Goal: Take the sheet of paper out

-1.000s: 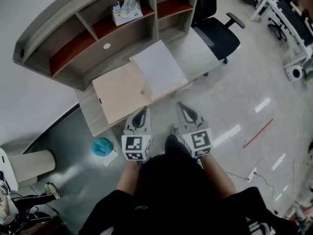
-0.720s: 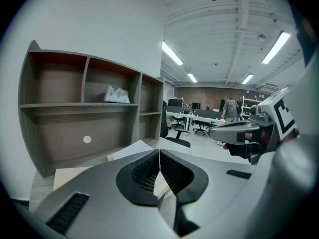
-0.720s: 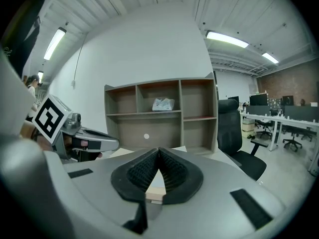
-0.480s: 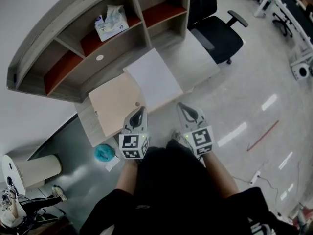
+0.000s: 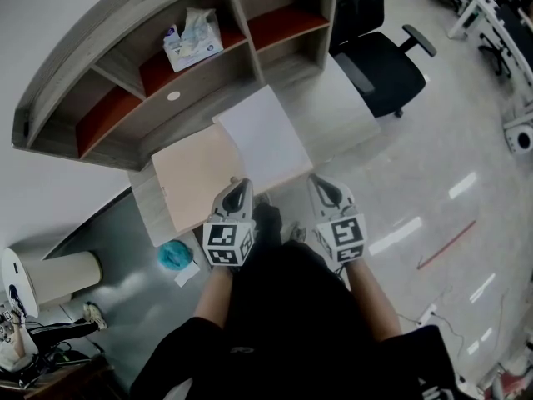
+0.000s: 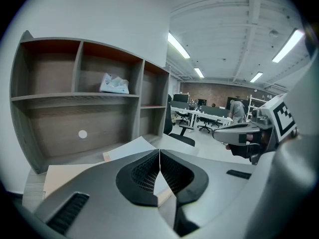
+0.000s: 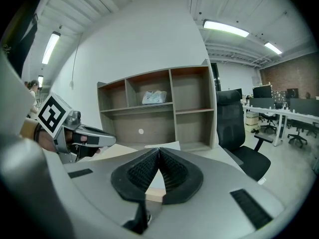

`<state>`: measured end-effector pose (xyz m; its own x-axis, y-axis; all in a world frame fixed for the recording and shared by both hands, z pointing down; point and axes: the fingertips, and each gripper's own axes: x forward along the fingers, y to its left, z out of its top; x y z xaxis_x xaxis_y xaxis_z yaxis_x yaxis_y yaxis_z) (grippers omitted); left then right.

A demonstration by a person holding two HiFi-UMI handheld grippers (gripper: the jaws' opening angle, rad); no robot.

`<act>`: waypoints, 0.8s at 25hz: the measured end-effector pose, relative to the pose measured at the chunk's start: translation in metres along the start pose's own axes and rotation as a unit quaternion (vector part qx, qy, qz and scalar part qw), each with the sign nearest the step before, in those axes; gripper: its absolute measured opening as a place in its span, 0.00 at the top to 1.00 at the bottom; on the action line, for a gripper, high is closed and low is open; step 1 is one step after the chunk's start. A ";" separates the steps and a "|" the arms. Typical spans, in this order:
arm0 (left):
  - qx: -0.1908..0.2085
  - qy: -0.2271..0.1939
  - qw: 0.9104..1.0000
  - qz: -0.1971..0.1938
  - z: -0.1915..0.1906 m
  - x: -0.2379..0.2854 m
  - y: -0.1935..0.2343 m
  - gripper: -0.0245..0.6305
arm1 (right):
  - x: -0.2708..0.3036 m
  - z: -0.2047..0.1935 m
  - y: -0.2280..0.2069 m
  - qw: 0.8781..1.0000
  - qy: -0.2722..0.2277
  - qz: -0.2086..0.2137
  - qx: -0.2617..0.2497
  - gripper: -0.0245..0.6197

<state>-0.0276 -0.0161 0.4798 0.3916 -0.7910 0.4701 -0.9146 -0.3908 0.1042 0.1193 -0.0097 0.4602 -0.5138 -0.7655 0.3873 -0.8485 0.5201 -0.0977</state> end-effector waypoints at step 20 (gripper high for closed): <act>-0.037 0.043 0.998 -0.022 -0.008 0.073 0.048 0.89 | 0.069 -0.022 -0.027 0.997 0.080 -0.001 0.013 0.94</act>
<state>-0.0437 -0.0884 0.5262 0.4241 -0.7295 0.5367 -0.9030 -0.3854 0.1897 0.1093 -0.0683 0.5097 -0.4878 -0.6953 0.5278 -0.8533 0.5074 -0.1201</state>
